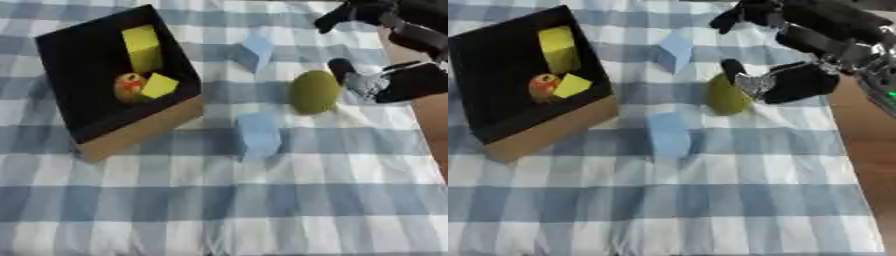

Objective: Pick up objects on the table and place them in the box.

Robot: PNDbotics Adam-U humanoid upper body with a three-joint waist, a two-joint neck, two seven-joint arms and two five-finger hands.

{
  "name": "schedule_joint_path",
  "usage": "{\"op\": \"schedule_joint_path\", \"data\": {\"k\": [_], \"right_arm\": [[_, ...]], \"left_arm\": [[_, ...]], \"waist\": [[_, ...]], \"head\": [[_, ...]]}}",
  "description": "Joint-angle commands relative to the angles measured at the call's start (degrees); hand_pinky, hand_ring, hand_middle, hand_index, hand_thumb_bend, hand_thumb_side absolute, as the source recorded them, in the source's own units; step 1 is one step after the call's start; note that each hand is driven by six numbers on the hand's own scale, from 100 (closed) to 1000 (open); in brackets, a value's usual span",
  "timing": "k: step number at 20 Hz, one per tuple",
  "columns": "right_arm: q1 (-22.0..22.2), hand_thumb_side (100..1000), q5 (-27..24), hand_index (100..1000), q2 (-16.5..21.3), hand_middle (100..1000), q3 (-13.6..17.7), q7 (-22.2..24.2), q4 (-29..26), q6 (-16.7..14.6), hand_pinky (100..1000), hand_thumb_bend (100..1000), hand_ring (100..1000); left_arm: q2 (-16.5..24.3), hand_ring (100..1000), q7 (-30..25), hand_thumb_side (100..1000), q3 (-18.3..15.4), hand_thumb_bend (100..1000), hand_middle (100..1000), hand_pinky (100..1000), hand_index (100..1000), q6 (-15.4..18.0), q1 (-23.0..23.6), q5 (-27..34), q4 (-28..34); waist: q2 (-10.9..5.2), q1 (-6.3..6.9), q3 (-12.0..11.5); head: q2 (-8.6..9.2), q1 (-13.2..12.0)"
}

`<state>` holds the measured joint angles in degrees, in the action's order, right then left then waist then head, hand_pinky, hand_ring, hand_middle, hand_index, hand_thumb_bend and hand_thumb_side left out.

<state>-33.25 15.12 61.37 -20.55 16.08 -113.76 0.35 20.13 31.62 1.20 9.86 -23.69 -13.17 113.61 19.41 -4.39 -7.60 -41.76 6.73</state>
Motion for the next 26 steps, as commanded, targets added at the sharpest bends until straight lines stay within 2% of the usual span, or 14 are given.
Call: {"op": "schedule_joint_path", "data": {"k": [1,8,14,18,24,26], "right_arm": [[-2.33,661,0.31,910,2.41,775,-2.03,2.36,-0.83,1.74,864,100,892],[-7.4,782,-0.56,918,1.15,787,-7.43,8.09,-0.83,6.88,869,100,902],[-11.25,854,-1.11,922,-1.07,796,-10.71,13.14,-0.83,10.69,871,100,907],[-13.68,836,-0.67,922,-3.11,797,-12.54,16.25,-0.83,13.08,871,100,908],[-15.4,760,0.46,926,-5.0,808,-14.37,19.4,-0.83,15.25,883,100,921],[-15.67,695,0.81,929,-5.54,811,-14.88,20.48,-0.83,15.71,891,100,927]], "left_arm": [[1.5,861,-0.29,670,0.11,487,764,750,806,0.05,-0.29,0.33,0.99],[1.76,861,-0.48,670,0.27,486,764,750,806,0.02,-0.06,0.39,0.99],[1.89,862,-0.58,671,0.35,485,765,750,806,0.01,0.11,0.39,0.99],[1.88,862,-0.6,670,0.37,485,765,750,806,-0.01,0.16,0.4,0.99],[1.9,862,-0.68,671,0.45,485,765,750,806,-0.01,0.25,0.44,0.99],[1.9,862,-0.7,671,0.45,485,765,750,806,-0.03,0.27,0.45,0.99]], "waist": [[-2.2,-0.62,-0.11],[-2.5,-0.98,0.0],[-2.75,-1.19,0.19],[-2.86,-1.25,0.23],[-2.95,-1.33,0.34],[-2.96,-1.32,0.34]], "head": [[-0.41,0.29],[-0.86,0.3],[-1.05,0.13],[-1.23,0.15],[-1.41,-0.01],[-1.4,-0.03]]}}
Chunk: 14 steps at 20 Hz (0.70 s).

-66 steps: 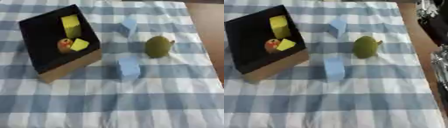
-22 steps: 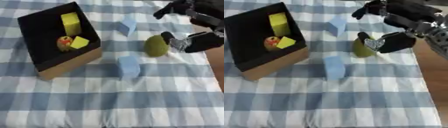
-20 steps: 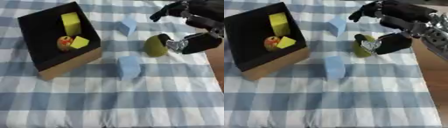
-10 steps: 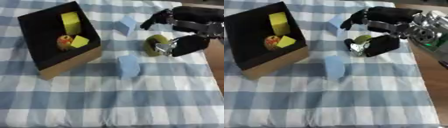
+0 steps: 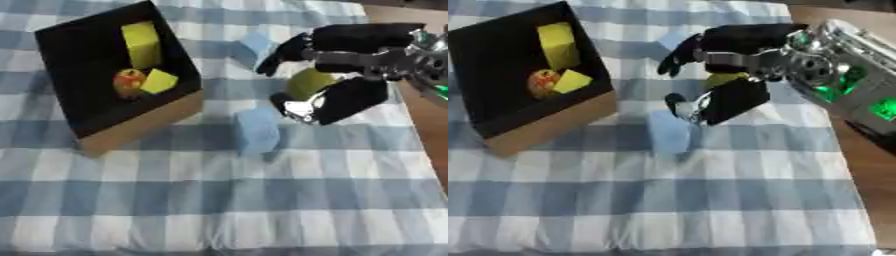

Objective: Pick up objects on the table and place them in the box.

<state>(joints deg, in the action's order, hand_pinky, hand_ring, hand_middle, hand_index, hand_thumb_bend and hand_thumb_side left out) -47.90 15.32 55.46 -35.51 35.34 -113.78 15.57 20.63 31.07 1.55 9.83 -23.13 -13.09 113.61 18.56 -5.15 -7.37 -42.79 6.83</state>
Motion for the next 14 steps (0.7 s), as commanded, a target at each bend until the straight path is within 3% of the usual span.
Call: {"op": "schedule_joint_path", "data": {"k": [1,6,7,14], "right_arm": [[-1.07,666,0.78,932,0.09,812,-0.1,1.71,-0.81,0.71,894,100,931],[-0.98,485,1.17,938,-1.12,808,-0.56,3.19,-0.81,1.92,908,224,942],[-0.98,411,1.35,940,-1.42,808,-0.67,3.5,-0.81,2.08,911,286,943],[-0.9,240,2.82,951,-3.07,807,-1.08,5.57,-0.81,3.3,922,449,943]], "left_arm": [[1.39,862,-0.15,671,0.1,485,765,750,806,0.01,-0.31,0.37,0.99],[1.36,863,-0.18,671,0.13,484,766,750,806,-0.02,-0.29,0.43,0.99],[1.34,863,-0.19,672,0.13,483,766,750,806,-0.04,-0.29,0.44,0.99],[1.25,863,-0.26,672,0.18,483,766,750,806,-0.07,-0.32,0.52,0.99]], "waist": [[-2.1,-0.55,0.11],[-2.05,-0.47,0.1],[-2.03,-0.43,0.09],[-1.92,-0.3,0.01]], "head": [[-0.36,-0.14],[-0.4,-0.23],[-0.41,-0.21],[-0.49,-0.13]]}}
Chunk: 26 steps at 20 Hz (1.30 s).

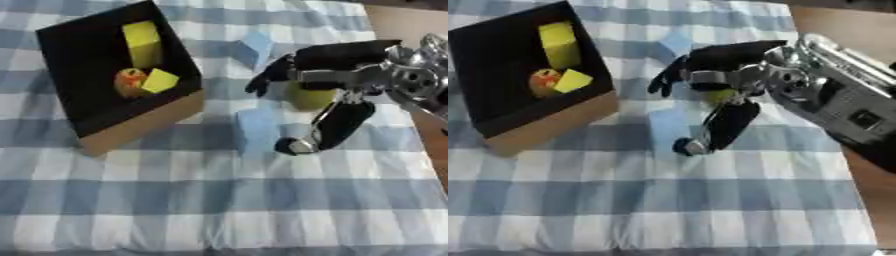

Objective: Pick up objects on the table and place them in the box.

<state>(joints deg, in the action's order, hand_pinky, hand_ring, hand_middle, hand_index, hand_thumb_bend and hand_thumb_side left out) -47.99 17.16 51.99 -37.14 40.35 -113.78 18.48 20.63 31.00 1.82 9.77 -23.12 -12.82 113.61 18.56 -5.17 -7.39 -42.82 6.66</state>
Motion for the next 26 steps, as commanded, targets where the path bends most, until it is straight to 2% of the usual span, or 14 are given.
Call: {"op": "schedule_joint_path", "data": {"k": [1,5,11,15,20,26], "right_arm": [[-0.71,246,1.27,951,0.25,806,0.57,0.62,-0.81,0.76,921,457,941],[-0.15,260,3.26,946,-0.28,806,0.72,-0.03,-0.81,2.27,921,456,939],[0.71,239,6.44,943,-1.19,808,0.57,-0.65,-0.81,2.48,921,451,941],[1.43,260,7.69,942,-1.78,808,0.67,-0.63,-0.69,2.77,922,441,941],[2.4,268,8.6,941,-3.13,811,0.78,-0.78,2.24,1.48,923,431,943],[3.21,266,11.23,939,-4.8,813,0.8,-3.61,7.18,-1.57,924,433,943]], "left_arm": [[1.24,863,-0.21,672,-0.08,483,766,750,806,-0.02,-0.33,0.27,0.99],[1.15,864,-0.37,674,0.04,481,767,750,806,-0.02,-0.41,0.37,0.99],[1.03,865,-0.51,672,0.1,481,767,750,806,-0.02,-0.47,0.47,0.99],[0.95,865,-0.58,675,0.14,480,768,750,806,-0.02,-0.53,0.54,0.99],[0.73,866,-0.63,676,0.18,478,768,749,806,-0.06,-0.68,0.69,0.99],[0.52,867,-0.74,677,0.27,477,769,750,806,-0.06,-0.83,0.84,0.99]], "waist": [[-1.91,-0.27,0.0],[-1.82,-0.22,-0.13],[-1.59,-0.09,-0.31],[-1.42,0.02,-0.44],[-1.14,0.21,-0.67],[-0.86,0.45,-0.91]], "head": [[-0.48,0.03],[-0.49,0.01],[-0.47,0.06],[-0.4,0.13],[-0.31,0.16],[-0.14,0.23]]}}
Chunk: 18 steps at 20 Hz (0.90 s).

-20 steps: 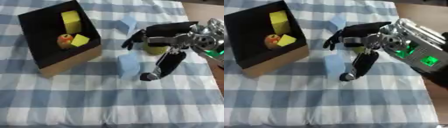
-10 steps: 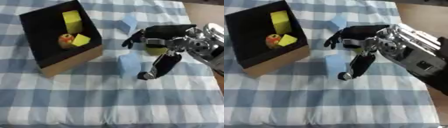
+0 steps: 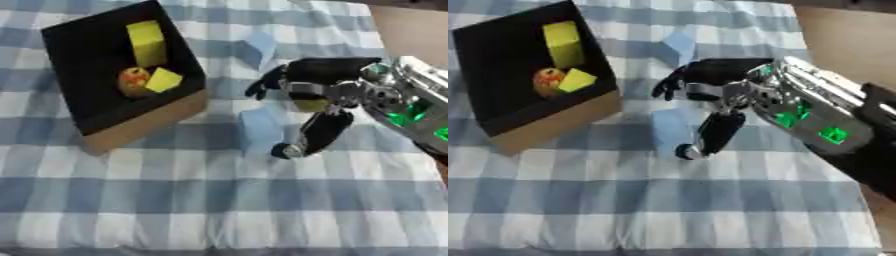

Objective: Pick up objects on the table and place them in the box.

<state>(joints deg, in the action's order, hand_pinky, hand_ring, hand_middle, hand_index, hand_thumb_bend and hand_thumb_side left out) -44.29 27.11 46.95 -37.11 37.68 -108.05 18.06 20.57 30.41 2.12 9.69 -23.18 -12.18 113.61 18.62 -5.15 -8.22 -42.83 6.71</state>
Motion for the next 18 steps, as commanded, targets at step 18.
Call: {"op": "schedule_joint_path", "data": {"k": [18], "right_arm": [[0.86,268,3.14,877,-3.64,703,0.12,-2.42,7.05,-3.91,912,425,918]], "left_arm": [[0.2,868,-0.58,678,0.17,474,770,749,806,0.02,-1.16,0.52,0.99]], "waist": [[-0.48,0.83,-0.43]], "head": [[-0.08,0.41]]}}
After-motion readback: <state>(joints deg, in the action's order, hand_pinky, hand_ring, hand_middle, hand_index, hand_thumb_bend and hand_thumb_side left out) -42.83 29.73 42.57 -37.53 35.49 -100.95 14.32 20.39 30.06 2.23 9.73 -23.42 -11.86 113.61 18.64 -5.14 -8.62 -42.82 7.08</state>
